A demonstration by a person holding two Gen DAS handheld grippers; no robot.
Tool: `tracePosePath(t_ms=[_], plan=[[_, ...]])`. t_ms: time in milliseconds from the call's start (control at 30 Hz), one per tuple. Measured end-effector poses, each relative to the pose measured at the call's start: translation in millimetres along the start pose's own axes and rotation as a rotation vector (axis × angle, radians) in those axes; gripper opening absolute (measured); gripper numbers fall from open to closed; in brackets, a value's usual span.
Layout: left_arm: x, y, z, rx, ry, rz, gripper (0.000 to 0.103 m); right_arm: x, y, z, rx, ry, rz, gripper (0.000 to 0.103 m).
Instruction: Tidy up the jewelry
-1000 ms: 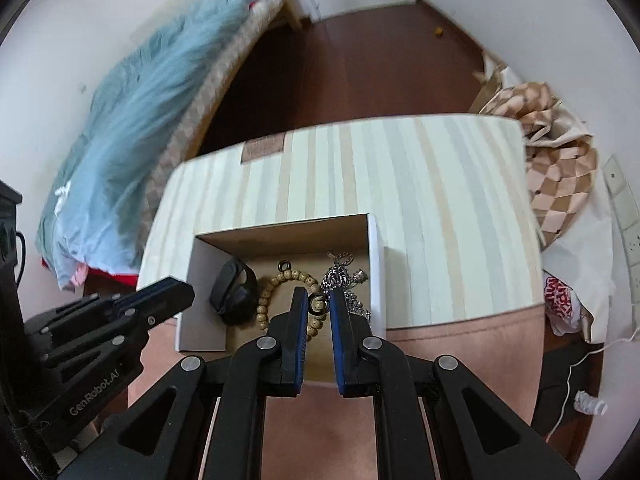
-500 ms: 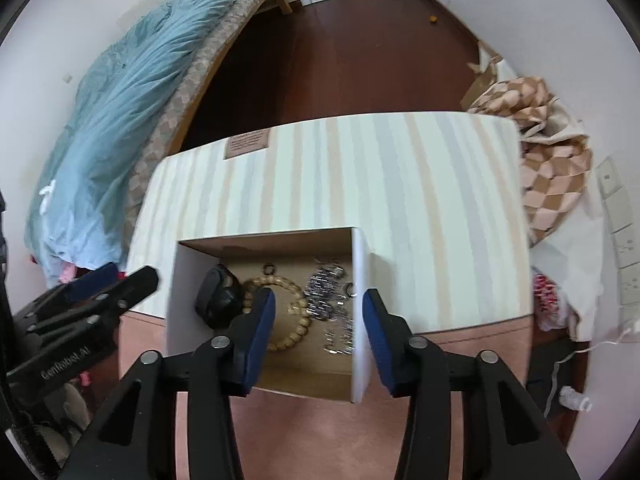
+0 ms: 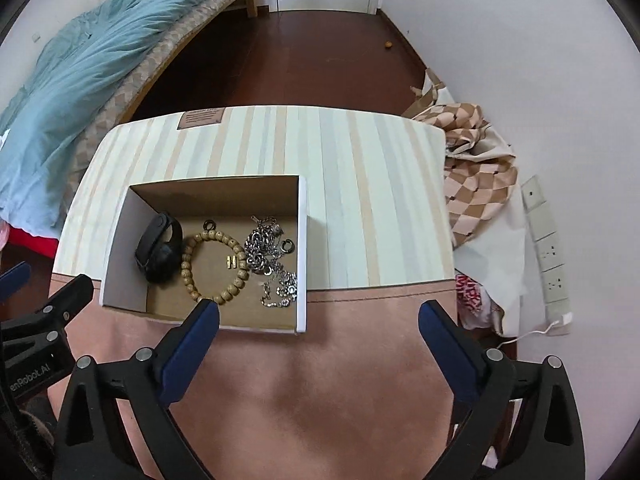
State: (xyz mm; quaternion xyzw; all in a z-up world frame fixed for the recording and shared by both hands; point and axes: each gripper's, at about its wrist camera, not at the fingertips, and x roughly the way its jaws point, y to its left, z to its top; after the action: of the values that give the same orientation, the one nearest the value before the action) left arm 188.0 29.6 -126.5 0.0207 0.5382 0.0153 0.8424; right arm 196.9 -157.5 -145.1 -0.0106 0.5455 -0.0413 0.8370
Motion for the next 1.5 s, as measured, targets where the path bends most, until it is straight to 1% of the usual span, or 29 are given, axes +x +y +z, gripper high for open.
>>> tracePosePath(t_ms=[200, 333, 500, 733, 900, 1067, 1300, 1500], plan=[[-29.8, 0.1, -5.8, -0.012, -0.043, -0.013, 0.103, -31.6, -1.2, -13.5, 0.015, -0.040, -0.013, 0.101], [-61.2, 1.3, -15.4, -0.014, -0.092, -0.023, 0.103, -64.4, -0.5, -25.3, 0.025, -0.091, -0.014, 0.101], [-105.3, 5.1, -33.7, -0.024, -0.153, -0.035, 0.103, -111.9, 4.6, -41.2, 0.020, -0.163, -0.008, 0.101], [-173.1, 17.3, -61.5, -0.044, -0.243, -0.026, 0.103, -184.9, 5.4, -71.6, 0.019, -0.267, 0.007, 0.101], [-215.6, 20.4, -78.6, -0.028, -0.308, -0.030, 0.103, -236.4, 3.0, -92.0, 0.018, -0.353, 0.008, 0.101], [-247.1, 24.3, -90.5, -0.033, -0.334, -0.054, 0.103, -281.4, -2.3, -110.7, 0.037, -0.433, 0.008, 0.101], [-275.9, 28.2, -104.9, -0.048, -0.359, -0.065, 0.103, -315.4, -1.6, -130.5, 0.026, -0.478, 0.013, 0.101], [-290.4, 28.4, -115.9, -0.041, -0.367, -0.067, 0.103, -326.5, -2.6, -141.7, 0.025, -0.487, 0.016, 0.101]])
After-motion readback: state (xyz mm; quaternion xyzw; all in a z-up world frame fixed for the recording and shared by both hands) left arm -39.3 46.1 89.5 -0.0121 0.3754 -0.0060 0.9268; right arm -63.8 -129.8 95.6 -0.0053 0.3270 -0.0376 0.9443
